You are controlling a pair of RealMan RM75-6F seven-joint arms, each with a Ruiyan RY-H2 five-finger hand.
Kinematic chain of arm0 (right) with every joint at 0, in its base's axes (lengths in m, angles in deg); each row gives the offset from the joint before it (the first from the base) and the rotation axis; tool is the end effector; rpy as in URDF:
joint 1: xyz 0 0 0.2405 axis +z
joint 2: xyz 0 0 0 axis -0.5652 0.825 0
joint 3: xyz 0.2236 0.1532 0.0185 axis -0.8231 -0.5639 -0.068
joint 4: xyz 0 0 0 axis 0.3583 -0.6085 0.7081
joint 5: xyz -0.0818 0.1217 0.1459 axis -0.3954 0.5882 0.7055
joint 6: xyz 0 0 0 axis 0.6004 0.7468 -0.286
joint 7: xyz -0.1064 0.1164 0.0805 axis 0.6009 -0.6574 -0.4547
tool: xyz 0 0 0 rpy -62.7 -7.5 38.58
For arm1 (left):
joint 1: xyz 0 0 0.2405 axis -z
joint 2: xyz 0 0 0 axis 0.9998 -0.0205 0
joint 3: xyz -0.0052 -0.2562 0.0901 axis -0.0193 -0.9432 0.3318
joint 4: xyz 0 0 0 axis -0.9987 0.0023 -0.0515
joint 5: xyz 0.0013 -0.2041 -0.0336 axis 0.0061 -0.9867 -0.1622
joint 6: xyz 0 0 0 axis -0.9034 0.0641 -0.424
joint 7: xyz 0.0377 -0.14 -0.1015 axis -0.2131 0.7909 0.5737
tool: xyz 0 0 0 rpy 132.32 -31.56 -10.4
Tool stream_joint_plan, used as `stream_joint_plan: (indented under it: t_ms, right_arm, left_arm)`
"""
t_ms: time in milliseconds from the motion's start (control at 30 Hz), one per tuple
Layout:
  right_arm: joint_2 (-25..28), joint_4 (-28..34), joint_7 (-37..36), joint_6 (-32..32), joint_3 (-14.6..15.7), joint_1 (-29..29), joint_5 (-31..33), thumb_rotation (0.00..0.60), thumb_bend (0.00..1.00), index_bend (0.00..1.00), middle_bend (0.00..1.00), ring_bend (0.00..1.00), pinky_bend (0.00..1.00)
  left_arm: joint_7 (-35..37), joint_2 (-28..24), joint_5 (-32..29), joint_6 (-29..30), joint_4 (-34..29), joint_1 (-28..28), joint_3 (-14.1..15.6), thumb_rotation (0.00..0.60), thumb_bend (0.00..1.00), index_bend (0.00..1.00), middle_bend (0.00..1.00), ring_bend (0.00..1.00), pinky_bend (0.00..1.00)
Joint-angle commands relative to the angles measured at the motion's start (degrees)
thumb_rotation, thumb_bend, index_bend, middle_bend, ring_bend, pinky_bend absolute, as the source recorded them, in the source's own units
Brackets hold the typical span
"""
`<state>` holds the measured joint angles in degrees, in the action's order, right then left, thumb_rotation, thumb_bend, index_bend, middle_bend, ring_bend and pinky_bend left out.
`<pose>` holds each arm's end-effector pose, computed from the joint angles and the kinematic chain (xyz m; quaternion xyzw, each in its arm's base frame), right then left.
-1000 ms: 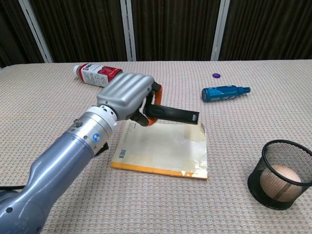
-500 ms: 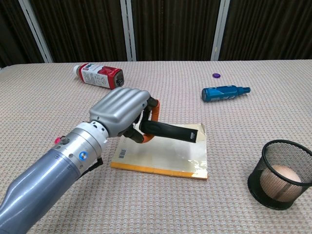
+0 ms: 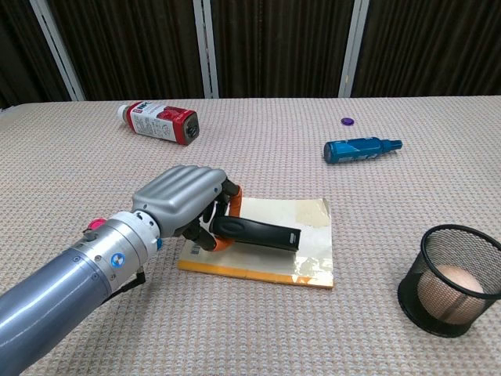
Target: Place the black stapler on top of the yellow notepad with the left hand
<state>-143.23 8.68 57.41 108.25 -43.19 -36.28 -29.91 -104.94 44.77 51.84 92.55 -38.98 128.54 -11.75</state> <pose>-0.3228 -0.1588 0.1915 0.6059 -0.4110 0.3818 0.5641 -0.0981 0.3258 -0.1403 -0.7429 -0.3420 -0.4240 0.3890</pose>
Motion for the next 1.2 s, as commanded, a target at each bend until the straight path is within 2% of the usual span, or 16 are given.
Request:
stream_joint_plan:
  t_ms: [33,133,167,300,400,567,700,967,1100,1200]
  right_arm:
    - [0.1,-0.1,-0.3,0.0,0.0,0.0,0.1,0.600,0.06,0.00,0.00,0.00,0.00]
    - [0.1,-0.2,-0.4,0.0,0.0,0.0,0.0,0.600,0.06,0.00,0.00,0.00,0.00]
    - [0.1,-0.2,-0.3,0.0,0.0,0.0,-0.1,0.600,0.06,0.00,0.00,0.00,0.00]
    - [0.0,-0.1,-0.1,-0.2,-0.1,0.1,0.2,0.600,0.06,0.00,0.00,0.00,0.00]
    - [-0.1,0.0,0.3,-0.5,-0.1,0.2,0.3,0.600,0.06,0.00,0.00,0.00,0.00]
    - [-0.3,0.2,1.0,-0.6,-0.1,0.2,0.5,0.600,0.06,0.00,0.00,0.00,0.00]
    - [-0.4,0.3,1.3,-1.0,-0.2,0.4,0.9,0.600,0.06,0.00,0.00,0.00,0.00]
    - [-0.4,0.5,1.4,-0.3,-0.5,0.1,0.9,0.600,0.06,0.00,0.00,0.00,0.00]
    - [-0.4,0.6,1.5,-0.4,-0.5,0.1,1.2,0.600,0.06,0.00,0.00,0.00,0.00]
    - [-0.6,0.7,1.9,-0.7,-0.6,0.3,1.5,0.600,0.06,0.00,0.00,0.00,0.00]
  left_arm:
    - [-0.1,0.3,0.3,0.0,0.0,0.0,0.2,0.600,0.30,0.56,0.56,0.52,0.54]
    - [-0.1,0.2,0.8,0.4,0.0,-0.1,0.3,0.600,0.27,0.41,0.46,0.48,0.50]
    - [0.0,0.0,0.9,0.5,-0.2,-0.2,0.3,0.600,0.26,0.32,0.41,0.46,0.48]
    - [-0.5,-1.2,1.4,1.2,-1.2,-0.7,0.5,0.600,0.23,0.12,0.31,0.41,0.45]
    - [-0.5,-2.4,1.6,1.9,-2.7,-1.2,0.4,0.600,0.21,0.04,0.26,0.36,0.43]
    - [-0.5,-5.3,2.0,2.8,-6.2,-2.1,0.4,0.600,0.21,0.00,0.18,0.25,0.39]
    - [-0.5,-14.3,7.9,9.8,-15.1,-6.2,4.2,0.600,0.20,0.00,0.08,0.15,0.33]
    - [-7.5,-25.4,13.6,21.5,-19.5,-14.0,9.3,0.600,0.21,0.00,0.01,0.04,0.23]
    - [-10.5,-30.2,11.1,26.1,-21.1,-19.5,10.7,0.600,0.21,0.00,0.00,0.00,0.20]
    - [-9.6,-33.3,8.2,26.5,-24.0,-22.0,11.1,0.600,0.21,0.00,0.00,0.00,0.19]
